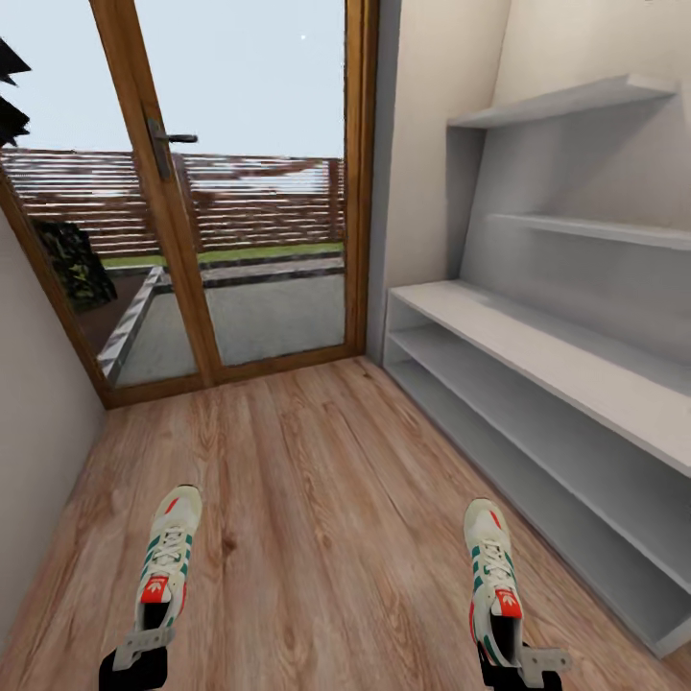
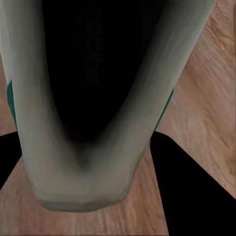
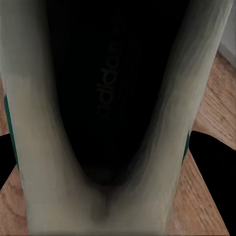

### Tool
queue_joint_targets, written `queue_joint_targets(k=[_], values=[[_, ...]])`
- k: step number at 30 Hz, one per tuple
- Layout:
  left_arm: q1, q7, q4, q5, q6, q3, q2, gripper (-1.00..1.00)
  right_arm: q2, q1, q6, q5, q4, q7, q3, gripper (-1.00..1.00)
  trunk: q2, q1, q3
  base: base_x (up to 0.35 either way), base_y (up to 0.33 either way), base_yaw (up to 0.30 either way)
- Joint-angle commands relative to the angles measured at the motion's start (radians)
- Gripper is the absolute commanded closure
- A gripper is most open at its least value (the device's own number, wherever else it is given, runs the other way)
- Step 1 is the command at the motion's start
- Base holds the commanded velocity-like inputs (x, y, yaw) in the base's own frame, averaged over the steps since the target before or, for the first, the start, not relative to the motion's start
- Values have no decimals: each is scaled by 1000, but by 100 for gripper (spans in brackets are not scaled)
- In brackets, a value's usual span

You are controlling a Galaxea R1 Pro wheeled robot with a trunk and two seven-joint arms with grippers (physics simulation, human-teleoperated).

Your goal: Pick up the two gym shoes and the two sandals from the corridor floor and place them onto the hallstand (shoe rack) in the corridor, making sure they are on the rack and not on the floor. Arrange them so the two gym shoes are next to each other and the two sandals are next to each other.

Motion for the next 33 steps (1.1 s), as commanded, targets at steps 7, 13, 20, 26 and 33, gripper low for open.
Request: queue_joint_targets(k=[7, 13, 20, 26, 33], values=[[-1, -10, 1, -6, -4, 9, -2, 100, 0, -1, -3, 0, 0, -2, 0, 100, 0, 0, 3, 249, 260, -252], [-1, -10, 2, -6, -5, 9, -1, 100, 0, -1, -3, 0, 0, -2, 0, 100, 0, 0, 6, 194, 150, -252], [-1, -10, 2, -6, -5, 9, -1, 100, 0, -1, -3, 0, 0, -2, 0, 100, 0, 0, 10, 29, 15, -252], [-1, -10, 2, -6, -5, 9, -2, 100, 0, -1, -3, -1, 0, -2, 0, 100, 0, 0, 13, 3, 2, -252], [-1, -10, 2, -6, -5, 9, -1, 100, 0, -1, -3, -1, 0, -2, 0, 100, 0, 0, 17, 0, 0, -252]])
